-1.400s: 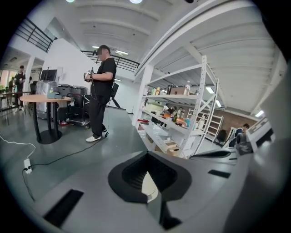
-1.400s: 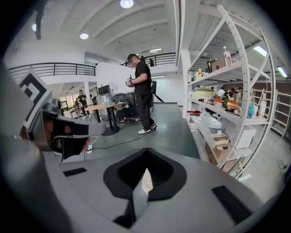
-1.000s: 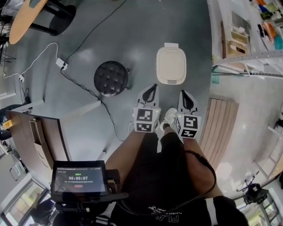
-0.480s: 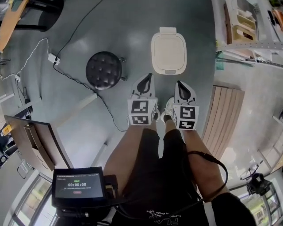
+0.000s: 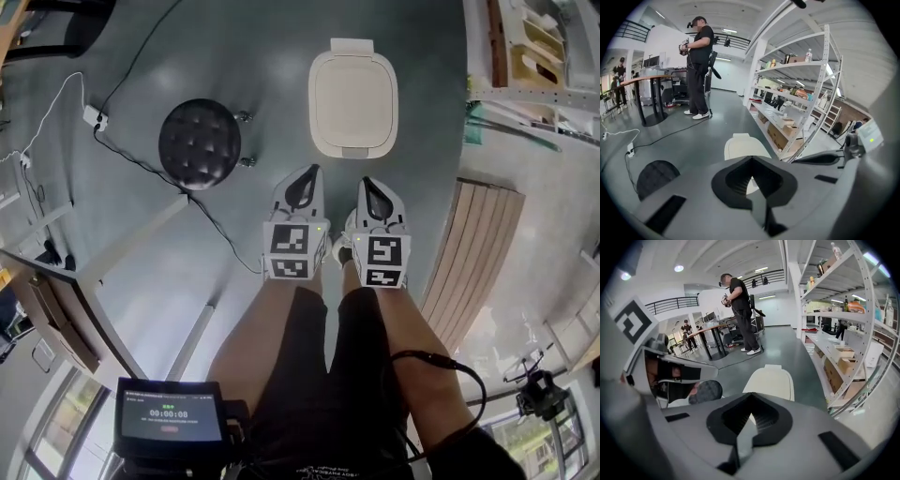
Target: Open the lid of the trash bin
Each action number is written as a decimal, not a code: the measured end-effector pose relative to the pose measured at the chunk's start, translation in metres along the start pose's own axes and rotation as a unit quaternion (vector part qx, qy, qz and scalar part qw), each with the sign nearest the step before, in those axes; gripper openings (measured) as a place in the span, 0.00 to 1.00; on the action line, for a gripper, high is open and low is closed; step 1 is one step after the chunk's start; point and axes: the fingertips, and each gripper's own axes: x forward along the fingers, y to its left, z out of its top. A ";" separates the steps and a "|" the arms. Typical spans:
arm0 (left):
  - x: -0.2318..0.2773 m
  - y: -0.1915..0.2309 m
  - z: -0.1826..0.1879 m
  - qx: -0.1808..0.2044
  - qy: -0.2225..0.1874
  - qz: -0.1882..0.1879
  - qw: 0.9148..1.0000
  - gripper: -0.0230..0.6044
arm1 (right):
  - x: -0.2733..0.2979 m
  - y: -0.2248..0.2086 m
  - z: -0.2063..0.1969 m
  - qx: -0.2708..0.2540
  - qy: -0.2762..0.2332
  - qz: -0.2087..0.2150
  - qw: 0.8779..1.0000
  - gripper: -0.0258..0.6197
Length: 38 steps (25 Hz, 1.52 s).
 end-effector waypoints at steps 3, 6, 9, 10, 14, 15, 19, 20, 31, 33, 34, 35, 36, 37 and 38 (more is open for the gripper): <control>0.011 0.008 -0.016 -0.012 -0.002 0.015 1.000 0.03 | 0.010 0.002 -0.017 0.000 0.006 0.006 1.000 0.04; 0.025 0.015 -0.035 -0.018 0.002 0.024 1.000 0.03 | 0.023 -0.004 -0.038 0.009 0.010 0.006 1.000 0.04; 0.041 0.016 -0.048 -0.011 0.003 0.026 1.000 0.03 | 0.040 -0.014 -0.049 0.007 0.012 0.006 1.000 0.04; 0.044 0.016 -0.052 -0.009 0.004 0.026 1.000 0.03 | 0.045 -0.015 -0.053 0.004 0.014 0.007 1.000 0.04; 0.057 0.020 -0.067 -0.013 0.009 0.026 1.000 0.03 | 0.063 -0.016 -0.062 0.000 0.017 0.008 1.000 0.04; 0.060 0.021 -0.071 -0.013 0.010 0.026 1.000 0.03 | 0.068 -0.017 -0.064 0.000 0.016 0.009 1.000 0.04; 0.071 0.026 -0.079 -0.006 0.014 0.026 1.000 0.03 | 0.086 -0.020 -0.070 -0.001 0.007 0.011 1.000 0.04; 0.074 0.028 -0.081 -0.005 0.015 0.025 1.000 0.03 | 0.090 -0.022 -0.072 0.003 0.006 0.010 1.000 0.04; 0.088 0.029 -0.104 -0.010 0.020 0.012 1.000 0.03 | 0.113 -0.024 -0.092 0.010 0.009 0.012 1.000 0.04; 0.091 0.029 -0.108 -0.005 0.023 0.009 1.000 0.03 | 0.116 -0.024 -0.092 0.012 0.004 0.012 1.000 0.04; 0.092 0.028 -0.110 -0.003 0.025 0.008 1.000 0.03 | 0.116 -0.023 -0.092 0.012 0.003 0.013 1.000 0.04; 0.092 0.028 -0.112 -0.002 0.026 0.009 1.000 0.03 | 0.116 -0.023 -0.092 0.012 0.002 0.013 1.000 0.04; 0.091 0.028 -0.113 -0.003 0.028 0.009 1.000 0.03 | 0.117 -0.022 -0.092 0.013 0.002 0.014 1.000 0.04; 0.092 0.028 -0.114 -0.003 0.028 0.010 1.000 0.03 | 0.117 -0.022 -0.093 0.013 0.002 0.015 1.000 0.04; 0.092 0.028 -0.114 -0.002 0.027 0.011 1.000 0.03 | 0.118 -0.022 -0.093 0.013 0.003 0.017 1.000 0.04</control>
